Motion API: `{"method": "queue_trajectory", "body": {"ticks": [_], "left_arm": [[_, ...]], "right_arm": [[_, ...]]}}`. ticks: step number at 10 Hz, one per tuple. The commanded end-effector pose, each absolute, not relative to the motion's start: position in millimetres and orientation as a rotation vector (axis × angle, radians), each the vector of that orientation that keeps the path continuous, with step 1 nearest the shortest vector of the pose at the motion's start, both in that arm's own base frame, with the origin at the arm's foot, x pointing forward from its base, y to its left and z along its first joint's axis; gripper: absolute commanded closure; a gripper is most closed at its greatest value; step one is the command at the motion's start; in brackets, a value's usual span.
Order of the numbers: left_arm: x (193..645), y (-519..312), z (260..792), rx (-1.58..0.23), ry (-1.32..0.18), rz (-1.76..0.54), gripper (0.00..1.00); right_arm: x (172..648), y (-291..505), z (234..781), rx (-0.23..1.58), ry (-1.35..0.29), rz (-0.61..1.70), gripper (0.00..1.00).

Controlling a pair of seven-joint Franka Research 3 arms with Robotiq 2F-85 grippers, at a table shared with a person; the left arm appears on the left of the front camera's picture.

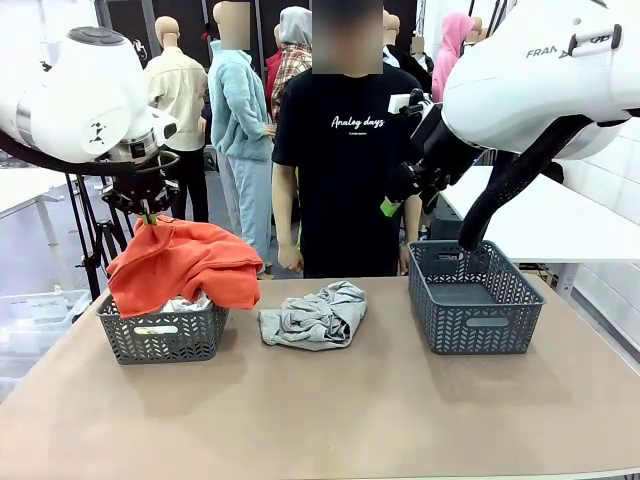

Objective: Sort the tops and bottoms.
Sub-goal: Sort the clothes according to human instructions.

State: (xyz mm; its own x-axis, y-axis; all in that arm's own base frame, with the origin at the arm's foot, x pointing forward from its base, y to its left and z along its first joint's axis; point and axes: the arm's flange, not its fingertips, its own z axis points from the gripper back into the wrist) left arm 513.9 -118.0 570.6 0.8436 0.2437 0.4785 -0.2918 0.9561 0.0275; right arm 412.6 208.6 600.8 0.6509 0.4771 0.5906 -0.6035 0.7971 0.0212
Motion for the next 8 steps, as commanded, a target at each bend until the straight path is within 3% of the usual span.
{"method": "queue_trajectory", "body": {"ticks": [1,5,8], "left_arm": [[514,-116,567,0.102,-0.485,0.289,1.0],[568,-107,502,-0.117,-0.332,0.324,1.0],[588,-85,426,-0.074,-0.14,0.426,1.0]], "right_arm": [[410,207,597,0.224,-0.594,0.617,0.0],[410,207,597,0.224,-0.594,0.617,0.0],[410,207,597,0.224,-0.594,0.617,0.0]]}}
